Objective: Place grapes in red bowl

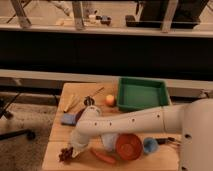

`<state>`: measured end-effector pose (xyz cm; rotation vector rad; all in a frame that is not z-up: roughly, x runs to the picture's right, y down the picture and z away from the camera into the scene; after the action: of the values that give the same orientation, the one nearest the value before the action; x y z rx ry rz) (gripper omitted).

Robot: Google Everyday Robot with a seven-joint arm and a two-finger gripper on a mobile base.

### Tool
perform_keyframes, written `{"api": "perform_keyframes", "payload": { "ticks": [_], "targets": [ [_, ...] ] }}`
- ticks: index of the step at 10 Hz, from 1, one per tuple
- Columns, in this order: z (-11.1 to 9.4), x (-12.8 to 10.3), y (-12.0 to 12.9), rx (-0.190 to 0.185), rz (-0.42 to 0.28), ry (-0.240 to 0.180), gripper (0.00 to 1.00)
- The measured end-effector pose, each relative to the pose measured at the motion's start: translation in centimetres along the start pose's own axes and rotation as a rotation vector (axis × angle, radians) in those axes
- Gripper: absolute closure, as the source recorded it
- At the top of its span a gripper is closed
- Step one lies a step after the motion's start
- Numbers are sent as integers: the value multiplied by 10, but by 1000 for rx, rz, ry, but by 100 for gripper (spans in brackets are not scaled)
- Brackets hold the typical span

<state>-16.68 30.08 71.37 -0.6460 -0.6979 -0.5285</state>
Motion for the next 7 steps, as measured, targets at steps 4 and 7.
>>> {"api": "perform_keyframes", "payload": {
  "ticks": [4,7],
  "targets": [
    [-26,-18,4,26,-26,11,100],
    [-51,-31,5,53,-49,15,100]
  ]
}}
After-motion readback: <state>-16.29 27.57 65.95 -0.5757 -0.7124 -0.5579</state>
